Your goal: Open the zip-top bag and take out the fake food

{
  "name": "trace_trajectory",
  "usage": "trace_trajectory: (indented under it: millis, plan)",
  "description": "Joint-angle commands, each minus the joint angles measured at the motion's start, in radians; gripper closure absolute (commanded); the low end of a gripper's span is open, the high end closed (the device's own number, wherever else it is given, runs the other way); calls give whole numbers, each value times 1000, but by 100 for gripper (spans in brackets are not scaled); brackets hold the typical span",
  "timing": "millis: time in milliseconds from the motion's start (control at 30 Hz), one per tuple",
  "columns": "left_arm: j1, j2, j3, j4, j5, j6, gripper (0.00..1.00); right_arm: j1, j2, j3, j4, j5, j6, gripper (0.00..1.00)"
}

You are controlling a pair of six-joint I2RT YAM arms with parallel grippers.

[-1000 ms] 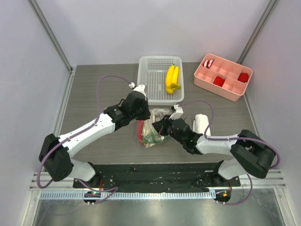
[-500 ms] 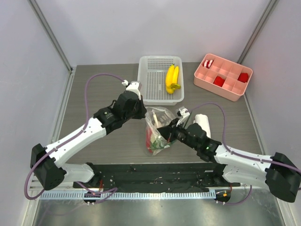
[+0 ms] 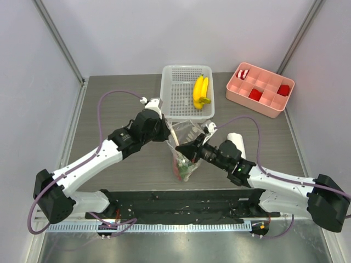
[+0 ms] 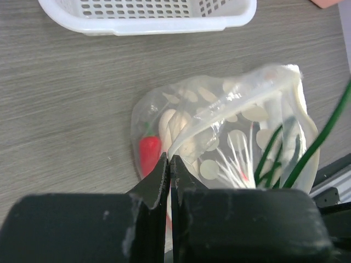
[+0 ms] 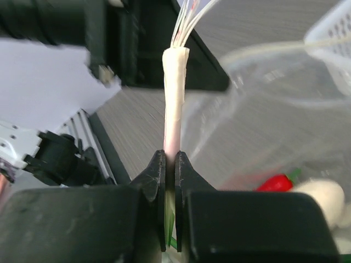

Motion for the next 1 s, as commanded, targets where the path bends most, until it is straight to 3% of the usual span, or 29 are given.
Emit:
trace_trajectory:
  millis: [0, 133, 400, 667, 767, 967]
  plan:
    - [6, -34, -20, 42, 70, -38, 100, 7, 40, 168, 181, -75, 4, 99]
    - [6, -54, -44, 23, 99, -60, 100, 7, 92, 303, 172, -91, 39, 99]
    - [8, -163, -86, -53, -9, -38, 100, 5, 163, 523, 107, 9, 78, 99]
    - [23, -209, 34, -217, -164, 57, 100, -19, 161, 691, -26, 162, 7, 99]
    - [69, -215, 97, -286, -198, 95, 100, -57, 199, 821, -171, 188, -40, 99]
    - [163, -186, 215, -377, -226, 181, 100, -252, 313, 856, -169, 167, 38, 99]
